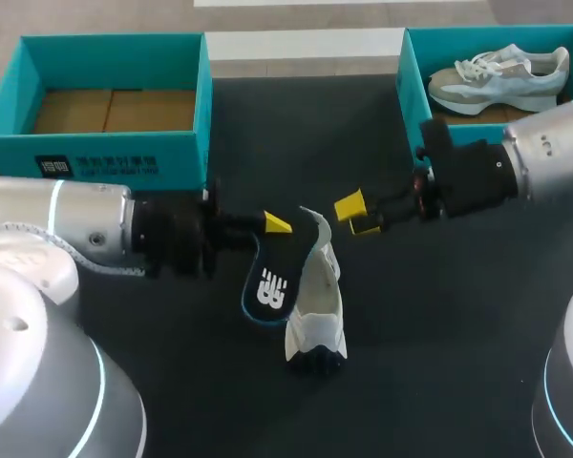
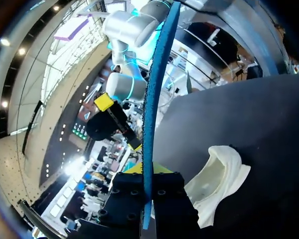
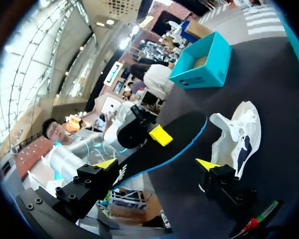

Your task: Take the shoe out of the shoebox, open the shoe tongue, remove and reinsert the insole, then place the shoe into the shoebox

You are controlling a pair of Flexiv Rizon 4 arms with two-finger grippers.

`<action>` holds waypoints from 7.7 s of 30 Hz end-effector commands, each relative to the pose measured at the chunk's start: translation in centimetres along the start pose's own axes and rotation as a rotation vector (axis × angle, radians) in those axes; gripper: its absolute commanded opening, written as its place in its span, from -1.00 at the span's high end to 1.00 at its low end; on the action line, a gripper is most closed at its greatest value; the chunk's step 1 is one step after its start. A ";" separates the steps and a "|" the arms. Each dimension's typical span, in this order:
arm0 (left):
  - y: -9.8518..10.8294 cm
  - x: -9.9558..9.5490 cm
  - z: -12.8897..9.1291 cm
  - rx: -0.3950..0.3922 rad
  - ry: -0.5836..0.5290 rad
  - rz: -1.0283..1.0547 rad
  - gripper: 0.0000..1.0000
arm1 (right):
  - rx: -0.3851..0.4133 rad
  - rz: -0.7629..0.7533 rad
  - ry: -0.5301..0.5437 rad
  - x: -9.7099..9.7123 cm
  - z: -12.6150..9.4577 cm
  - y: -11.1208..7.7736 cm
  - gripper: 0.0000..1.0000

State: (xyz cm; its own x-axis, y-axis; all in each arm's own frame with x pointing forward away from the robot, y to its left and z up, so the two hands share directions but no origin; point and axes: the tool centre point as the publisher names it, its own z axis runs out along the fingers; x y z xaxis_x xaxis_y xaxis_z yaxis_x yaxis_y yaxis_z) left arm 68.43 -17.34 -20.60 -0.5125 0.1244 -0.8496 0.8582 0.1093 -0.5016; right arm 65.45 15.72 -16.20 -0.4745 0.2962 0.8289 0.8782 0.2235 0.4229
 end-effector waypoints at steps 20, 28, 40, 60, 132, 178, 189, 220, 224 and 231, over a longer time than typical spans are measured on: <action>-4.2 1.6 -1.6 0.092 0.022 -0.210 1.00 | 0.237 -0.575 -0.346 -1.1 -1.0 -1.2 -1.00; -4.6 2.7 -1.6 0.104 0.010 -0.248 1.00 | 0.326 -0.888 -0.619 -3.9 -0.9 -1.2 -1.00; -4.9 3.1 -1.5 0.107 0.012 -0.267 1.00 | 0.331 -0.941 -0.651 -4.6 -0.8 -1.2 -1.00; -4.9 3.1 -1.5 0.107 0.012 -0.267 1.00 | 0.434 -1.073 -0.672 -9.7 0.7 -2.3 -1.00; -4.0 7.3 3.9 0.107 -0.083 -0.313 1.00 | 0.450 -1.203 -0.504 -17.9 4.1 -3.1 -1.00; 5.1 11.2 6.8 0.023 -0.086 -0.324 1.00 | 0.450 -1.203 -0.504 -17.9 4.1 -3.1 -1.00; 8.1 11.9 7.6 -0.023 -0.059 -0.335 1.00 | 0.450 -1.203 -0.504 -17.9 4.1 -3.1 -1.00; 3.6 9.2 4.7 -0.013 -0.038 -0.321 0.09 | 0.450 -1.203 -0.504 -17.9 4.1 -3.1 -1.00; 2.7 9.3 4.5 -0.014 -0.039 -0.314 0.11 | 0.450 -1.203 -0.504 -17.9 4.1 -3.1 -1.00; 2.2 9.6 4.3 -0.028 -0.047 -0.305 1.00 | 0.450 -1.203 -0.504 -17.9 4.1 -3.1 -1.00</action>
State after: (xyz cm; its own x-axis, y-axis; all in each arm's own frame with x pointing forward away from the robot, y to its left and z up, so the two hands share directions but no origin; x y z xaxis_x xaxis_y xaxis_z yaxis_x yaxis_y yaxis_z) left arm 66.24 -20.42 -30.66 -0.7449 0.0434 -0.6658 0.6635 0.1534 -0.7323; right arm 71.05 13.56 -33.85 -0.9756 -0.0132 -0.2193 -0.1333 0.8288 0.5434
